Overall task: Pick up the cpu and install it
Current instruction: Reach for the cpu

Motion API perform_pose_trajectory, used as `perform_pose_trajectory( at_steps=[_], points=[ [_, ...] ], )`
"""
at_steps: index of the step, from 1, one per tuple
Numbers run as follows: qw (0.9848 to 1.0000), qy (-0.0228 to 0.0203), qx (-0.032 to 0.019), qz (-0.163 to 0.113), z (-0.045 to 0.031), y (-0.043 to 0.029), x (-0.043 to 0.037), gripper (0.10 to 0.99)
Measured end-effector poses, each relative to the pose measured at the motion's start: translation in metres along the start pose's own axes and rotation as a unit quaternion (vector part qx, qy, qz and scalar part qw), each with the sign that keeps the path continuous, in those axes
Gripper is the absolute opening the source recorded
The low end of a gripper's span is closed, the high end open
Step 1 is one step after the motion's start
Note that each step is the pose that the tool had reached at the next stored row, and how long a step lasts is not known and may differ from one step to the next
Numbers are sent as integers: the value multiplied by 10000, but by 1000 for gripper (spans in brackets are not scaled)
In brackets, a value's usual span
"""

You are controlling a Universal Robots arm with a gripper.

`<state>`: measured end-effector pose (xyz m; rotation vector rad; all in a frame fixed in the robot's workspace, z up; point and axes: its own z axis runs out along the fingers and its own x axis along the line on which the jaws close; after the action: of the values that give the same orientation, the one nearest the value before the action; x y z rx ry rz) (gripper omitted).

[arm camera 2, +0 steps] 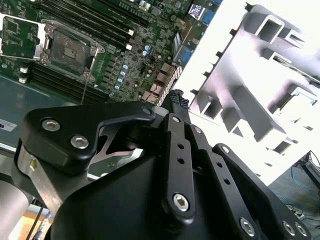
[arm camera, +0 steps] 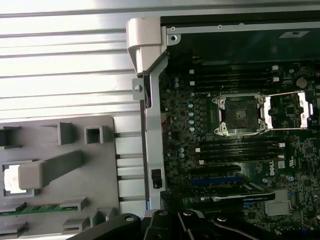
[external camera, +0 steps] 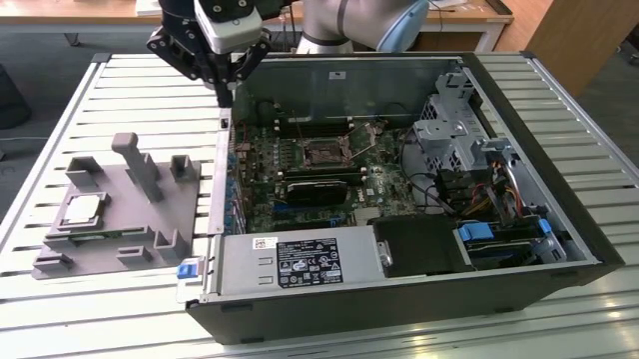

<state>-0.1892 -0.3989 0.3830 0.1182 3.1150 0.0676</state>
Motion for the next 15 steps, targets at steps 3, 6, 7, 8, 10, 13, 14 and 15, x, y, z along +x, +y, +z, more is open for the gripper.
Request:
perform_pose_trajectory(
  at_steps=[3,6,7,8,10,13,14,15],
  points=[
    [10000,0,0,0,2,-3,30,106],
    [10000,0,0,0,6,-5,59,106],
    [10000,0,0,0,6,-6,68,106],
    [10000,0,0,0,7,-6,78,106],
    [10000,0,0,0,9,-8,96,106],
    [10000,0,0,0,13,-10,124,106],
    [10000,0,0,0,14,-11,133,106],
    [10000,0,0,0,15,-12,142,106]
  ],
)
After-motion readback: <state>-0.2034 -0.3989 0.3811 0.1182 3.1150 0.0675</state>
